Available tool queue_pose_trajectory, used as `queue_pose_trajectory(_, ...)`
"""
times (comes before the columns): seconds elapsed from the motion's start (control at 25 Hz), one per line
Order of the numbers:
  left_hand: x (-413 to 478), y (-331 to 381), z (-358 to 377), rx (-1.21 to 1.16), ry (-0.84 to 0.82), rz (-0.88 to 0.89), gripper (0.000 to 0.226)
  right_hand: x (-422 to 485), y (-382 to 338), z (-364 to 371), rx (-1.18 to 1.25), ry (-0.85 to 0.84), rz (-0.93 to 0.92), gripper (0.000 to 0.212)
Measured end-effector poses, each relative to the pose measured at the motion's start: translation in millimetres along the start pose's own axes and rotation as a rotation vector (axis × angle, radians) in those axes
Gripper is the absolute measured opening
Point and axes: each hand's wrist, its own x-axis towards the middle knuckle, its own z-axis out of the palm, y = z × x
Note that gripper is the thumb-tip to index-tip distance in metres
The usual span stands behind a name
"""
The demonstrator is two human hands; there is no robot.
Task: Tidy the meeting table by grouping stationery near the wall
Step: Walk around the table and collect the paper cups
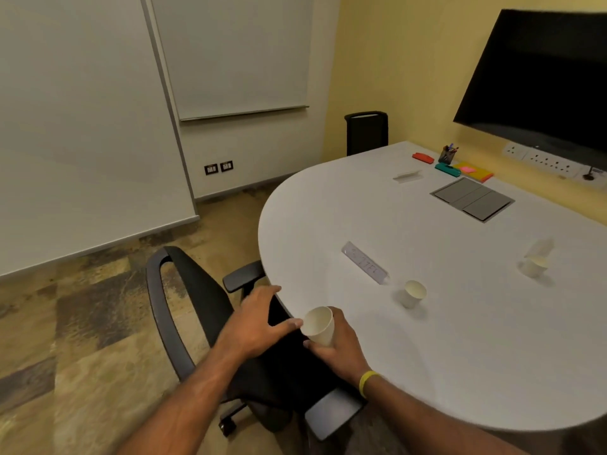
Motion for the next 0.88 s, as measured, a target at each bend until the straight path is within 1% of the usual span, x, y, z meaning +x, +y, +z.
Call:
queue_pose_trajectory(0.12, 8.6, -24.9, -53.3, 0.264, 0.084, 0.118, 0.089, 11.8, -16.8, 4.8, 0.024, 0.074, 0.098, 0.068)
queue_pose_trajectory(0.24, 22.6, -58.8, -89.5, 0.403, 0.114, 0.154, 0.094, 31.4, -27.8, 20.2, 0.060, 0.168, 0.171, 0.068)
queue_pose_trajectory(0.36, 46.3, -100.1, -121.1, 0.508, 0.099, 0.190, 0.096, 62.7, -36.0, 50.4, 0.078, 0.273, 0.215, 0.071)
queue_pose_trajectory(0.52, 91.0, -154.7, -166.9, 0.535, 0.078, 0.202, 0.103, 114.3, -48.5, 99.7, 0.143, 0.361, 0.266, 0.071)
queue_pose_trajectory(0.6, 111.7, -178.3, -189.4, 0.568, 0.022, 0.207, 0.105, 138.2, -57.5, 119.6, 0.176, 0.397, 0.315, 0.070)
queue_pose_trajectory(0.68, 132.6, -202.3, -213.4, 0.587, -0.004, 0.217, 0.105, 159.9, -70.9, 139.6, 0.194, 0.411, 0.347, 0.070)
queue_pose_trajectory(0.88, 200.9, -256.9, -269.9, 0.567, -0.009, 0.229, 0.101, 213.0, -103.5, 182.3, 0.208, 0.426, 0.404, 0.072)
